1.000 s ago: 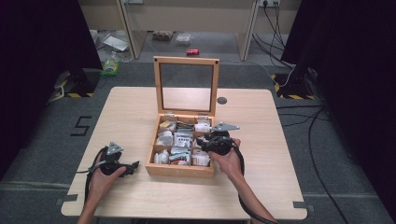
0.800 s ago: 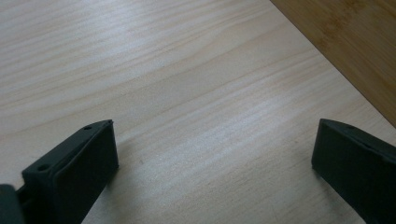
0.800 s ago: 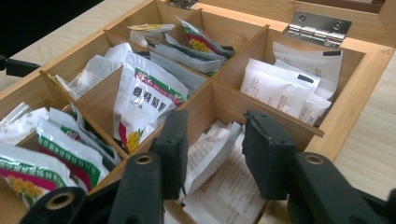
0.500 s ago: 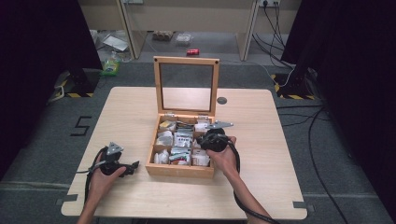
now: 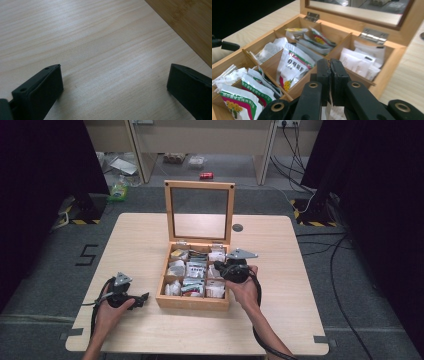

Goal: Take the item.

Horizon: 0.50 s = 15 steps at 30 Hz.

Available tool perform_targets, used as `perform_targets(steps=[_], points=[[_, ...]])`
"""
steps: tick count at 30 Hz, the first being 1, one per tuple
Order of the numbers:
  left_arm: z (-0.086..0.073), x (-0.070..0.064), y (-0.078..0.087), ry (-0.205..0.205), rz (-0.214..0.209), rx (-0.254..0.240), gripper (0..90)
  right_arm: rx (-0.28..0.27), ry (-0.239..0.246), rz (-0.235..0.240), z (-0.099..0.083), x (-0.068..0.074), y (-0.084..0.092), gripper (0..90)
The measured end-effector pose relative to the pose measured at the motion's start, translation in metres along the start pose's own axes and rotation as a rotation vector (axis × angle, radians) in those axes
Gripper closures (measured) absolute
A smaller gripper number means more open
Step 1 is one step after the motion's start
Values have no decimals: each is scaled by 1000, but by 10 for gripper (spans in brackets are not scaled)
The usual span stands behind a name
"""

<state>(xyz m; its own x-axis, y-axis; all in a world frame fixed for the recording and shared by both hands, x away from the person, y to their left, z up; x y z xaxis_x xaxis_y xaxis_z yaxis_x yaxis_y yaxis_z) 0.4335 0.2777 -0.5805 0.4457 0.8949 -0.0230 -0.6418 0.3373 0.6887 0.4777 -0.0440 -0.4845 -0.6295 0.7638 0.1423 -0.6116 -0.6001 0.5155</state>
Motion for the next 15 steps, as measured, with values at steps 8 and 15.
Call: perform_targets(steps=[8, 15], points=[[0, 0, 0, 2, 0, -2, 0, -70, -20, 3, 11, -11, 22, 878], [0, 0, 0, 0, 0, 0, 0, -127, -49, 13, 21, -21, 46, 879]])
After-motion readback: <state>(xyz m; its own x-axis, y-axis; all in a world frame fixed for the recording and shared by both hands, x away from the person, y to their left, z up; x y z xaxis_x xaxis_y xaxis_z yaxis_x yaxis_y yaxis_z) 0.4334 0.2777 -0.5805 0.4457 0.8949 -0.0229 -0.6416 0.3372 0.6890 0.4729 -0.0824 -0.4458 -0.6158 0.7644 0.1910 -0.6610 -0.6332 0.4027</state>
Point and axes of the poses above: each handheld gripper's, and its own axes: y roughly backward along the jaws, z roughly out of its top, x roughly to its left, the point moved 8 cm from there along -y, roughly forward along the jaws
